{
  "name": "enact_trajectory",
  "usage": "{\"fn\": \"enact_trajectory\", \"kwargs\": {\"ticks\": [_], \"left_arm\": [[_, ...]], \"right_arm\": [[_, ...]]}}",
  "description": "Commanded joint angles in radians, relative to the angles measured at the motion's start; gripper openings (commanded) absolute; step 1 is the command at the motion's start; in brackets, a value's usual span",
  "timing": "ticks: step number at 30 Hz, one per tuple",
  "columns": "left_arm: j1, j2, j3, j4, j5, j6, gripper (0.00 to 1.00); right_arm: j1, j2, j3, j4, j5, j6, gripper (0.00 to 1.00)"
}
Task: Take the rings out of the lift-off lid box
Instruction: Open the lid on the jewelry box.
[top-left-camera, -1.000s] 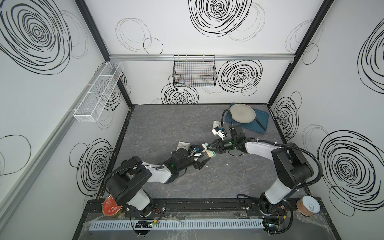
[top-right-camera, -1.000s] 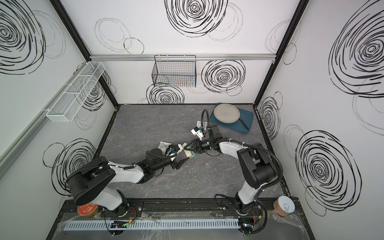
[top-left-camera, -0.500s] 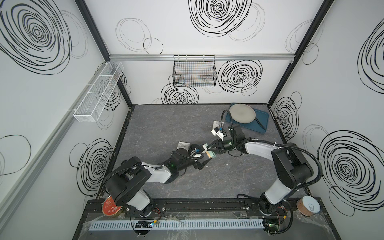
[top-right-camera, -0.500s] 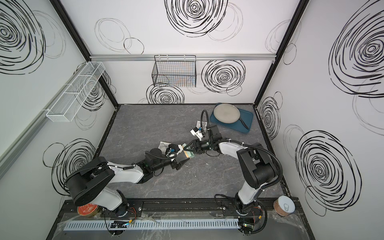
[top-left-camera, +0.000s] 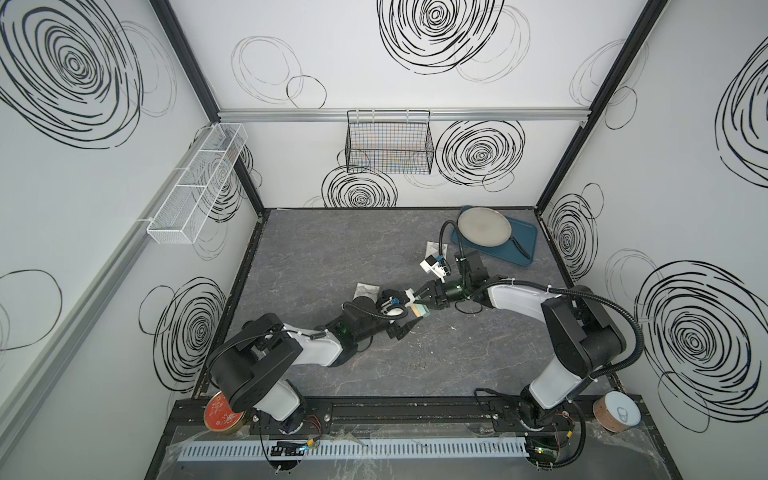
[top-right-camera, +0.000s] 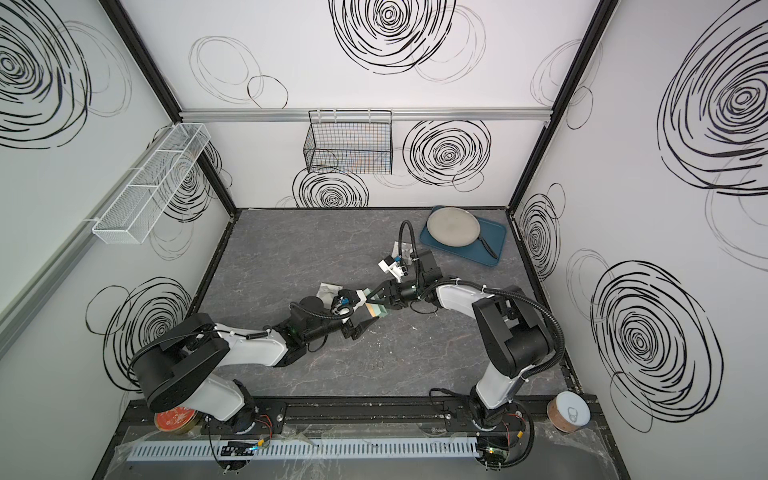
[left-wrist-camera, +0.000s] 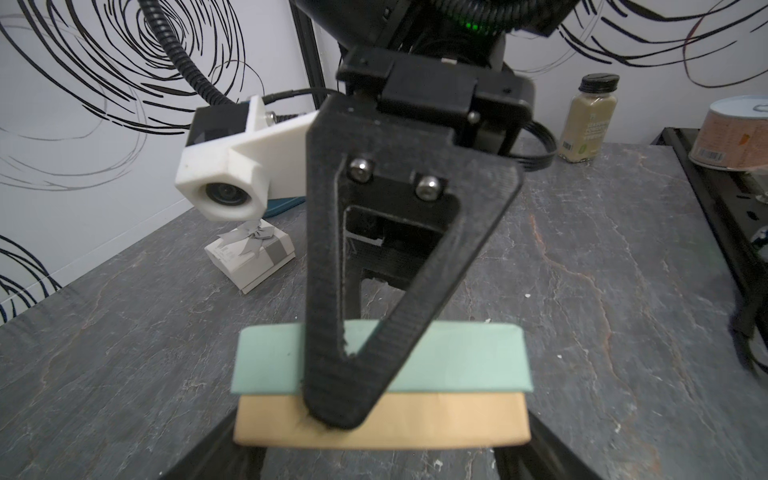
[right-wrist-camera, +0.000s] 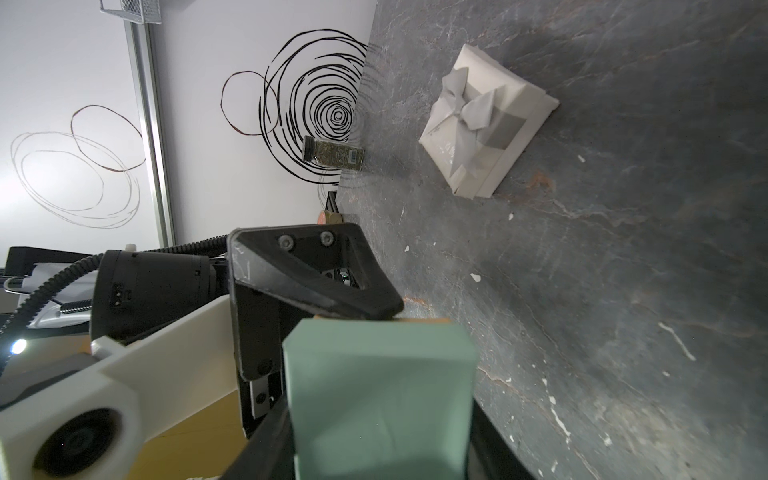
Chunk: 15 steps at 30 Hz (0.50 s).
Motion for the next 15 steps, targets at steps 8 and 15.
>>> {"fn": "enact_trajectory", "kwargs": {"ticks": [8,15], "left_arm": [[0.007,-0.005,0.022,0.034,-0.008,0.008,0.79],[0.007,-0.011,0.021,0.024,-0.013,0.007,0.79]], "right_arm": [[0.012,0.021,0.032,0.014,-0.022,-0.005,0.54],[-0.008,0.003,0.017,0.014,-0.016,-0.005,0.51]]}}
